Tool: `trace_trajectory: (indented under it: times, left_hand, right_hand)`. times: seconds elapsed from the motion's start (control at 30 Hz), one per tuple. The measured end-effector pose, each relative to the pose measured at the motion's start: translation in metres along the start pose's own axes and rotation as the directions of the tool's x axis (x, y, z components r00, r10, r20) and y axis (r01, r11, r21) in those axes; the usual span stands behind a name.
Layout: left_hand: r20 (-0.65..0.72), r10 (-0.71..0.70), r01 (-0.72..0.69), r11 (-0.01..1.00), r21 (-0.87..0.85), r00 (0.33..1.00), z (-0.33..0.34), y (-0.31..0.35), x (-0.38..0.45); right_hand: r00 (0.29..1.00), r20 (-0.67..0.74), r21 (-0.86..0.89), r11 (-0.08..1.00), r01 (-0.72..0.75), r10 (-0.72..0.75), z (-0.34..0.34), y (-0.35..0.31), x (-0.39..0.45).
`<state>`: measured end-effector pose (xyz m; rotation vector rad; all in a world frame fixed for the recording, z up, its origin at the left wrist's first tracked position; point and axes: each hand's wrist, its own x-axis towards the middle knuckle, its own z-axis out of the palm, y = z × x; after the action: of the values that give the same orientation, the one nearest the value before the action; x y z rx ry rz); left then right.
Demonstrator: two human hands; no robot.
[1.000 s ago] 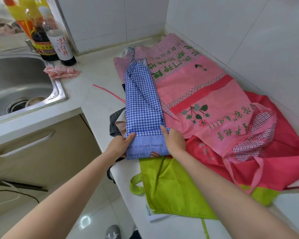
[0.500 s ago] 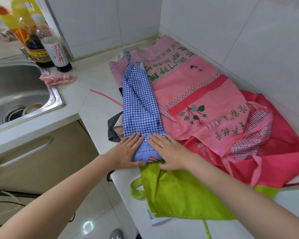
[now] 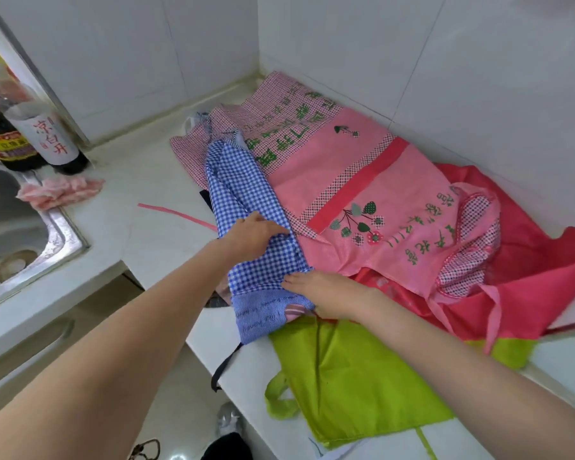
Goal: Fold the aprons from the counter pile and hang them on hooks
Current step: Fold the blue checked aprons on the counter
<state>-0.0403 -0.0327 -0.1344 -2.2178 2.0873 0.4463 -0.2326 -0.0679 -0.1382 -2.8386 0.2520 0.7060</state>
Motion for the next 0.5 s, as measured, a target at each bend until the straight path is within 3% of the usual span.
trace_trajectory:
  times: [0.07, 0.13, 0.23, 0.37, 0.43, 0.5]
  left_hand:
    - [0.169, -0.003, -0.014, 0.995, 0.099, 0.986, -0.008, -0.005, 0.016]
    - [0.290, 0.021, -0.067, 0.987, 0.149, 0.957, -0.017, -0.015, 0.031]
    - [0.292, 0.132, -0.156, 0.986, 0.058, 0.947, -0.021, -0.022, 0.046]
    - [0.106, 0.222, -0.232, 0.969, 0.086, 0.969, 0.000, -0.030, 0.054]
    - [-0.123, 0.231, -0.247, 0.959, -0.137, 0.965, 0.004, -0.040, 0.053]
    - [-0.228, 0.097, -0.212, 0.802, -0.558, 0.969, -0.004, -0.045, 0.039]
  right_hand:
    - [0.998, 0.032, 0.233, 0.971, -0.055, 0.048, -0.012, 0.007, 0.008]
    - [0.991, 0.108, 0.336, 0.935, -0.109, 0.077, -0.025, 0.013, 0.015]
    - [0.951, 0.260, 0.440, 0.857, -0.269, 0.166, -0.052, 0.019, 0.027]
    - [0.863, 0.360, 0.492, 0.713, -0.499, 0.355, -0.077, 0.028, 0.052]
    - [0.835, 0.367, 0.526, 0.648, -0.550, 0.411, -0.080, 0.031, 0.065]
    - [0.813, 0.384, 0.546, 0.603, -0.582, 0.438, -0.082, 0.032, 0.076]
